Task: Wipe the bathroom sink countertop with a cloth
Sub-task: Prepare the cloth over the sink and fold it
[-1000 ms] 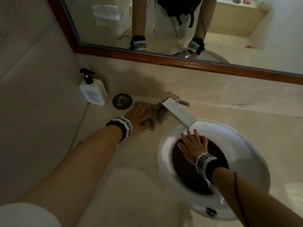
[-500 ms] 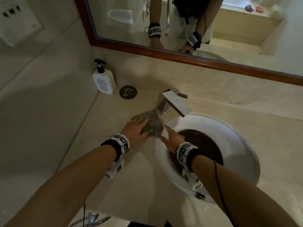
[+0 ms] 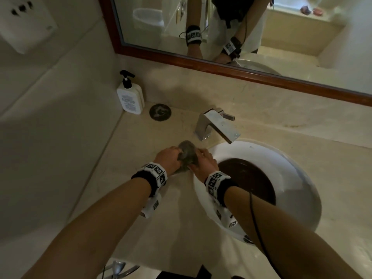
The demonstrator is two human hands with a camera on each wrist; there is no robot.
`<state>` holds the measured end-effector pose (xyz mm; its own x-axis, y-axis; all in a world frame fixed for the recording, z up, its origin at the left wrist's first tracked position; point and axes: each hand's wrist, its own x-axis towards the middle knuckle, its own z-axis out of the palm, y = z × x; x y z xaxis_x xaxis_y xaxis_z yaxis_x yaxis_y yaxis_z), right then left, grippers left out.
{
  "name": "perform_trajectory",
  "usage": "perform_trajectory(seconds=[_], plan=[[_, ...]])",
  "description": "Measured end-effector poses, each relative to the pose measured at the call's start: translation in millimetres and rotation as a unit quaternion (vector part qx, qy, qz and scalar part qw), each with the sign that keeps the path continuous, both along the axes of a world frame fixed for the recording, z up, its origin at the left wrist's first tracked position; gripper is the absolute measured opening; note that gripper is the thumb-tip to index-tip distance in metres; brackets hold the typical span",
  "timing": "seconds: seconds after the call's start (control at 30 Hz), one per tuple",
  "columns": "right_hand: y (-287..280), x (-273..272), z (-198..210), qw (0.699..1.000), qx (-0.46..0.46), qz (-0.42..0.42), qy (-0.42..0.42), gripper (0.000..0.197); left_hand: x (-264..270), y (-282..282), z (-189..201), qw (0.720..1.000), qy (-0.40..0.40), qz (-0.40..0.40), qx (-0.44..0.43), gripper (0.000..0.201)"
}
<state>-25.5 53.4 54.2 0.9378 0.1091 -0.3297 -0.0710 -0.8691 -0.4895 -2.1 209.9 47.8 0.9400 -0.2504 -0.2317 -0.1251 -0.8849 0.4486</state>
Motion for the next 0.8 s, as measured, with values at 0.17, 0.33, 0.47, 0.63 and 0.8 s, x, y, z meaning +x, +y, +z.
perform_trajectory(seconds=[0.17, 0.33, 0.47, 0.63, 0.8], plan=[[1, 4, 6, 0.999, 0.015, -0.005, 0.042, 0.035, -1, 2, 4, 0.996, 0.037, 0.051, -0.071, 0.030], [-9, 2, 17, 0.995, 0.052, -0.030, 0.074, 0.046, 2, -7, 11, 0.982, 0.087, 0.045, -0.161, 0.027], [-25, -4, 25, 0.977, 0.151, -0.117, 0.099, 0.038, 7, -25, 21, 0.968, 0.129, 0.027, -0.213, 0.035], [-56, -11, 34, 0.961, 0.172, -0.187, 0.108, 0.022, 7, -57, 32, 0.969, 0.130, 0.000, -0.210, 0.030], [-92, -27, 37, 0.958, 0.176, -0.200, 0.102, 0.014, -3, -90, 36, 0.963, 0.144, -0.019, -0.226, 0.027]])
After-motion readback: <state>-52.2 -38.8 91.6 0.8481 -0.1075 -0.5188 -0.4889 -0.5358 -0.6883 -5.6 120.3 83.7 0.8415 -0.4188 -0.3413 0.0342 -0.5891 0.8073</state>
